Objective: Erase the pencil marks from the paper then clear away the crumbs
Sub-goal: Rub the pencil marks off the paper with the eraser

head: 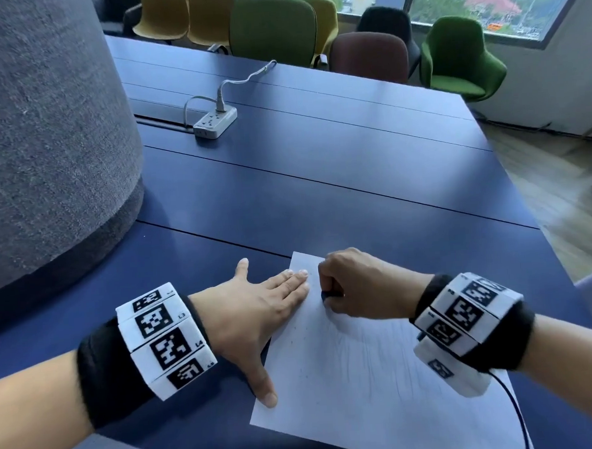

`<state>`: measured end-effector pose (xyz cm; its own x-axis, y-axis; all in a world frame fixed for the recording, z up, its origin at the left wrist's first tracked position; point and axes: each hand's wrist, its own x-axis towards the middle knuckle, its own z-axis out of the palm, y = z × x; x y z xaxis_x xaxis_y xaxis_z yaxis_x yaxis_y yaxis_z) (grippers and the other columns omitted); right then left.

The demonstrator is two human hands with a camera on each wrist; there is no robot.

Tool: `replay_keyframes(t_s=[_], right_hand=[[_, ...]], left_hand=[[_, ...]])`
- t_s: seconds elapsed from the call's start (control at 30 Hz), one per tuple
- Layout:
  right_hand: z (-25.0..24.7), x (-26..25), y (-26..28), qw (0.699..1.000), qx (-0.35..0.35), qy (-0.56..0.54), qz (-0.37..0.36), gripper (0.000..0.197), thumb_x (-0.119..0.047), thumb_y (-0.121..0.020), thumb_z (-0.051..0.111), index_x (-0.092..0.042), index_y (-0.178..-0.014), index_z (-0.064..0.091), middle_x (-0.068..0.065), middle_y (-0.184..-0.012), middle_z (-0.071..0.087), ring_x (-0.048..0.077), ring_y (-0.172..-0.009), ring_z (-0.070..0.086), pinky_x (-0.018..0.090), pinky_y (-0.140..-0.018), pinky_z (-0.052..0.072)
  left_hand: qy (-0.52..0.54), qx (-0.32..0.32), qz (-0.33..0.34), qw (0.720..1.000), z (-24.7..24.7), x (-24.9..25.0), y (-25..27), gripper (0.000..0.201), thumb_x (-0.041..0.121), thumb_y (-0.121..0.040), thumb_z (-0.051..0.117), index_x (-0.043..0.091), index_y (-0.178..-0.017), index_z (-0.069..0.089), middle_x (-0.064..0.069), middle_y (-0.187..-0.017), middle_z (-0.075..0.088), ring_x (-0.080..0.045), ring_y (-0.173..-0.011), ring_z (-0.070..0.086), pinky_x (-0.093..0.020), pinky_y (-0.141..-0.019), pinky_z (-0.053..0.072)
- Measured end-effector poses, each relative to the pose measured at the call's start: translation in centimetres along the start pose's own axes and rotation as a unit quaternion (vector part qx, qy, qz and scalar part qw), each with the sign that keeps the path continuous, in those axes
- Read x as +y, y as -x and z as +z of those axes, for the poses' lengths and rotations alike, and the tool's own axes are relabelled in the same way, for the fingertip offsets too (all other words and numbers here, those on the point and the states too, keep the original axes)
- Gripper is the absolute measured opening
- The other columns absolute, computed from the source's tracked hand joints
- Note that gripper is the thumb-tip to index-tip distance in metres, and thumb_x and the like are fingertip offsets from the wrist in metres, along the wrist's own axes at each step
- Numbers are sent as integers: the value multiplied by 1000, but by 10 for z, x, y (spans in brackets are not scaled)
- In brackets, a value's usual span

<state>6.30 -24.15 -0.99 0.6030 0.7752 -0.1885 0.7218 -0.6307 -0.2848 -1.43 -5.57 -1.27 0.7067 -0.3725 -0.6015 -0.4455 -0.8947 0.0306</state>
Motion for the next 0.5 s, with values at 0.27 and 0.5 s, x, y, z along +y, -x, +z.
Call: replay_keyframes(t_s=[0.27,0.5], right_hand=[[-4,-10,1,1000,-16,-2,-2,13,-12,-78,59,0,-73,59,12,-75,64,30,-70,57,38,-62,48],[11,-32,20,996,-76,-17,-45,8,-12,-78,60,-5,-75,62,9,-77,67,26,-73,59,38,-67,50]], left_hand=[[11,-3,0,1000,0,-2,-1,148,77,-58,73,17,-151,-24,10,-157,-33,-2,-143,-27,-69,-111,-10],[14,0,-2,1000,1,-1,0,147,75,-58,74,16,-152,-22,9,-158,-31,-2,-143,-26,-69,-112,-8]])
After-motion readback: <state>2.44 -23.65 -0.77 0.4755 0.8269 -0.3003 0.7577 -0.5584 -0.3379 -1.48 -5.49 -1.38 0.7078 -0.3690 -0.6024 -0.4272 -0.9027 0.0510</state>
